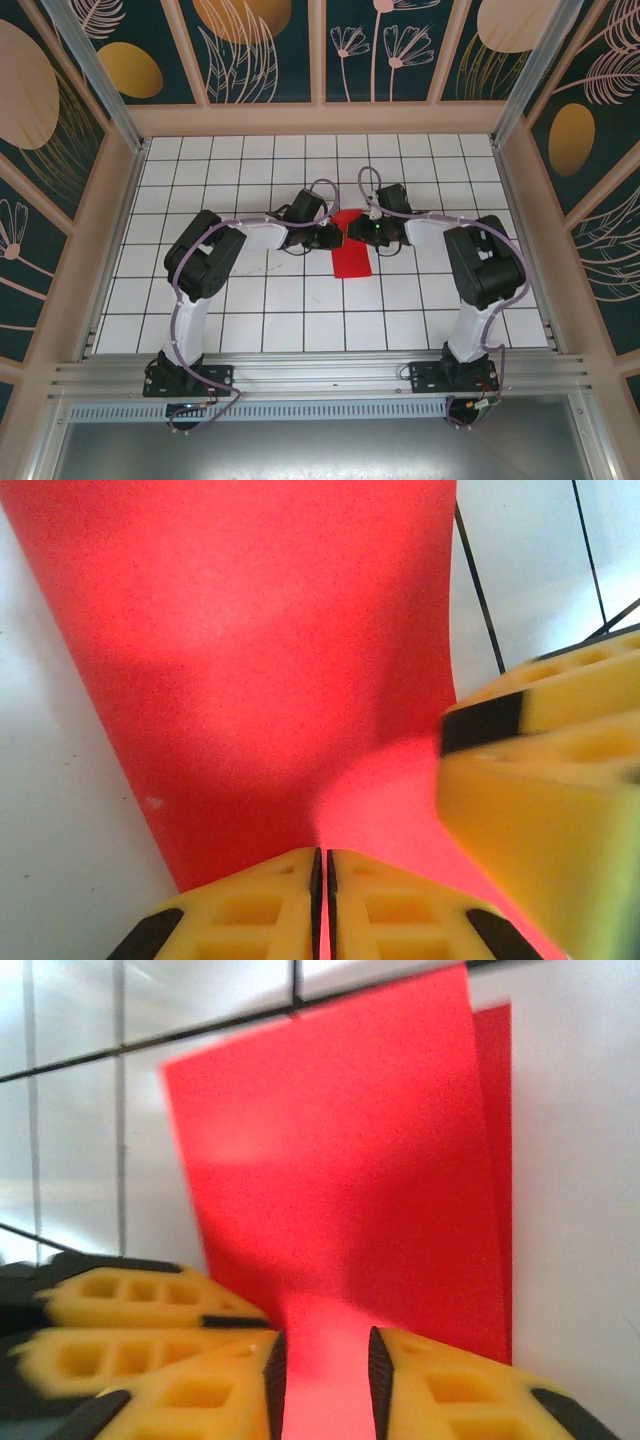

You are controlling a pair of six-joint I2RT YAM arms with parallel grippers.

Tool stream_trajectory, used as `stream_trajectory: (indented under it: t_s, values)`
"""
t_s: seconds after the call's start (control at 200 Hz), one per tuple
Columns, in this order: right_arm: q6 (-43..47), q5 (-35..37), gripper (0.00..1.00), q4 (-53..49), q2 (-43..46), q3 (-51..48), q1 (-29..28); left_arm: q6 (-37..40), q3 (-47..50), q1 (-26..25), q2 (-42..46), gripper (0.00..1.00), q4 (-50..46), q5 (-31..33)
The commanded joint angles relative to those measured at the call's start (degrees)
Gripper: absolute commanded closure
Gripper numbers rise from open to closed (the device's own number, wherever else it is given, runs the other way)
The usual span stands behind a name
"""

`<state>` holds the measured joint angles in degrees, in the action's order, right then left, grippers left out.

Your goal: Fold a paper plane with a square sheet of paper (fold left side to right side)

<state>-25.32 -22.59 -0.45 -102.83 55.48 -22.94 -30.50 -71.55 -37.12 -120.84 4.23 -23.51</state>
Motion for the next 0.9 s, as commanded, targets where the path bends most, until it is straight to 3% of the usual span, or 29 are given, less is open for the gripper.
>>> stream_trajectory:
  t_s: [0.0, 0.29, 0.63, 0.891]
  values:
    - [1.67, 2.73, 0.66, -2.44, 7.26, -1.75, -0.13, -0.96, 2.38, -0.23, -1.6, 0.85, -2.15, 1.72]
    - [-2.76, -2.95, 0.75, -4.38, 11.5, -9.88, -2.66, -0.77, 2.77, -0.23, -1.06, 0.85, -2.21, 1.98]
    - [-3.42, 0.28, 0.76, -7.5, 4.99, -11.53, -4.57, -0.7, 2.32, -0.23, 0.27, 0.84, -2.37, 1.49]
    - [-2.98, 1.82, 0.76, -9.3, 3.64, -12.66, -4.73, 0.44, -3.86, -0.06, 1.4, 0.81, -4.97, 1.62]
